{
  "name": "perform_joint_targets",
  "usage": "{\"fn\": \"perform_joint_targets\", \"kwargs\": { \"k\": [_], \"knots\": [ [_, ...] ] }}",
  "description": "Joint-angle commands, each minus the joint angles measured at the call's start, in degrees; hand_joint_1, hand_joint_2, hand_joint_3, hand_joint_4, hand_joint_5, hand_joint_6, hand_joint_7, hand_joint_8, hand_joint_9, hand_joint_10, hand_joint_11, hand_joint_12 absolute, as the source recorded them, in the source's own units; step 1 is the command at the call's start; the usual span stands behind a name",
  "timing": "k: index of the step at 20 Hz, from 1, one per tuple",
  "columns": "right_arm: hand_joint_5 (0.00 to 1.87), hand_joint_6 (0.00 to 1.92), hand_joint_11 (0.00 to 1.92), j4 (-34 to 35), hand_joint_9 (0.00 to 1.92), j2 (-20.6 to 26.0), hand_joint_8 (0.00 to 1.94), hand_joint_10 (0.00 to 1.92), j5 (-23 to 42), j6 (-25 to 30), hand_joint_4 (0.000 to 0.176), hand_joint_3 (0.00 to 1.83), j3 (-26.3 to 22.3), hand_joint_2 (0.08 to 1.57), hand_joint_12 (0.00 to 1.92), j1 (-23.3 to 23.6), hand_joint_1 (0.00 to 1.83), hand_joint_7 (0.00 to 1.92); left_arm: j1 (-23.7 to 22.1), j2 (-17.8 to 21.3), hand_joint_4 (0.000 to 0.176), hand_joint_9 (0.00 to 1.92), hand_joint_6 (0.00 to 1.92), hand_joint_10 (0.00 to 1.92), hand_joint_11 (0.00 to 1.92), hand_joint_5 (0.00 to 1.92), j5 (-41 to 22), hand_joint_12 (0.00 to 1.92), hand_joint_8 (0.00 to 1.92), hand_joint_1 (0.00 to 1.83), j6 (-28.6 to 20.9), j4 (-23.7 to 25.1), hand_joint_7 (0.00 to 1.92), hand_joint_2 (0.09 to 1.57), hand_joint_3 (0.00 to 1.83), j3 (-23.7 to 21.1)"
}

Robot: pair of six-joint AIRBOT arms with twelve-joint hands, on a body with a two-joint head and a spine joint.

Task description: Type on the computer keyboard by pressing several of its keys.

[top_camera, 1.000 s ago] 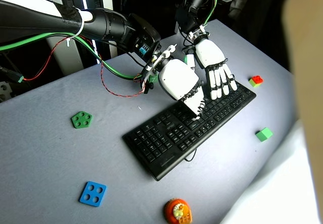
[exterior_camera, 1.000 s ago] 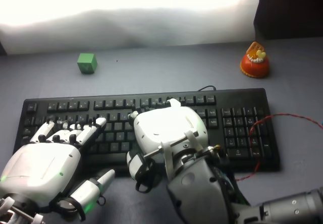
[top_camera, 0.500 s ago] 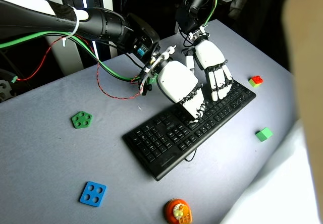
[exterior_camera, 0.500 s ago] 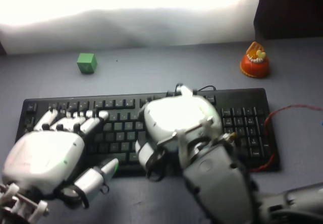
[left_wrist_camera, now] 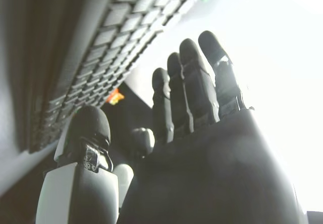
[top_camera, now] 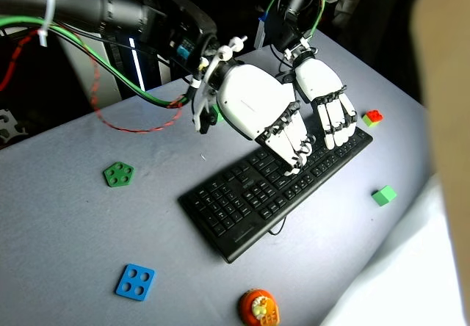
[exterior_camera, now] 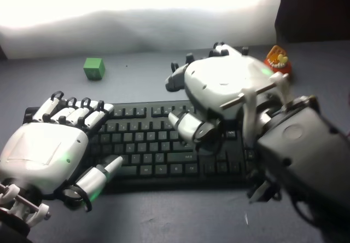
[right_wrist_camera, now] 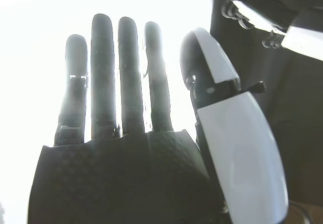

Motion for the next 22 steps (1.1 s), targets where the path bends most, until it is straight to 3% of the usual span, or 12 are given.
{"fn": "perform_joint_targets", "kwargs": {
  "k": [1,2,5,11,15,17,19,20,22],
  "knots": [
    [0.64,0.01,0.03,-4.78,0.62,1.40,0.00,0.02,-0.75,0.04,0.000,0.00,-0.45,1.31,1.35,0.67,0.80,0.63,0.23,0.16,0.021,0.33,0.00,0.00,0.00,0.31,-8.31,0.81,0.00,0.36,1.09,3.62,0.32,1.37,0.00,0.51],
    [0.65,0.01,0.04,-4.79,0.62,2.62,0.01,0.02,-2.67,0.05,0.000,0.00,-0.58,1.30,1.36,0.68,0.81,0.64,0.89,-0.17,0.018,0.32,0.00,0.00,0.00,0.31,-9.59,0.81,0.00,0.36,1.49,4.43,0.32,1.37,0.00,0.80],
    [0.65,0.01,0.04,-4.76,0.62,5.51,0.01,0.02,-6.98,-2.48,0.000,0.00,-0.89,1.30,1.36,0.97,0.81,0.64,2.22,-1.27,0.033,0.32,0.00,0.01,0.00,0.28,-11.39,0.75,0.01,0.37,1.90,5.20,0.32,1.35,0.00,1.50],
    [0.66,0.01,0.03,-4.12,0.62,9.88,0.00,0.01,-9.36,-5.93,0.000,0.00,-1.48,1.30,1.36,1.63,0.80,0.64,2.91,-4.12,0.040,0.32,0.00,0.00,0.00,0.27,-12.45,0.75,0.01,0.39,1.72,5.49,0.32,1.35,0.00,2.98],
    [0.66,0.01,0.00,2.89,0.63,10.81,0.01,0.01,-8.40,-11.21,0.000,0.00,-1.47,1.31,1.35,1.68,0.77,0.65,3.56,-5.10,0.027,0.31,0.01,0.00,0.00,0.27,-12.44,0.76,0.00,0.41,0.30,5.49,0.32,1.34,0.00,3.67],
    [0.67,0.01,0.00,2.98,0.63,11.02,0.00,0.01,-8.27,-11.39,0.000,0.00,-1.45,1.31,1.35,1.19,0.78,0.64,4.00,-5.29,0.033,0.30,0.00,0.00,0.00,0.26,-12.44,0.74,0.00,0.49,-0.09,5.48,0.31,1.32,0.00,3.85],
    [0.67,0.01,0.03,2.97,0.63,10.75,0.00,0.01,-8.58,-11.40,0.000,0.01,-1.38,1.32,1.35,1.04,0.73,0.65,4.29,-5.49,0.047,0.30,0.00,0.01,0.00,0.22,-12.44,0.74,0.00,0.83,-0.49,5.29,0.29,1.25,0.00,3.99],
    [0.67,0.01,0.03,2.97,0.63,10.44,0.00,0.01,-8.75,-11.38,0.000,0.00,-1.25,1.32,1.34,1.20,0.73,0.64,4.38,-5.60,0.052,0.30,0.00,0.00,0.00,0.20,-12.44,0.75,0.00,0.90,-0.64,5.23,0.27,1.24,0.00,4.07],
    [0.68,0.01,0.03,2.97,0.63,10.04,0.00,0.01,-8.55,-11.03,0.000,0.01,-1.10,1.35,1.35,1.80,0.68,0.62,4.38,-5.81,0.045,0.20,0.00,0.00,0.00,0.16,-12.44,0.63,0.00,1.09,-0.86,5.22,0.18,1.22,0.00,4.22]
  ]
}}
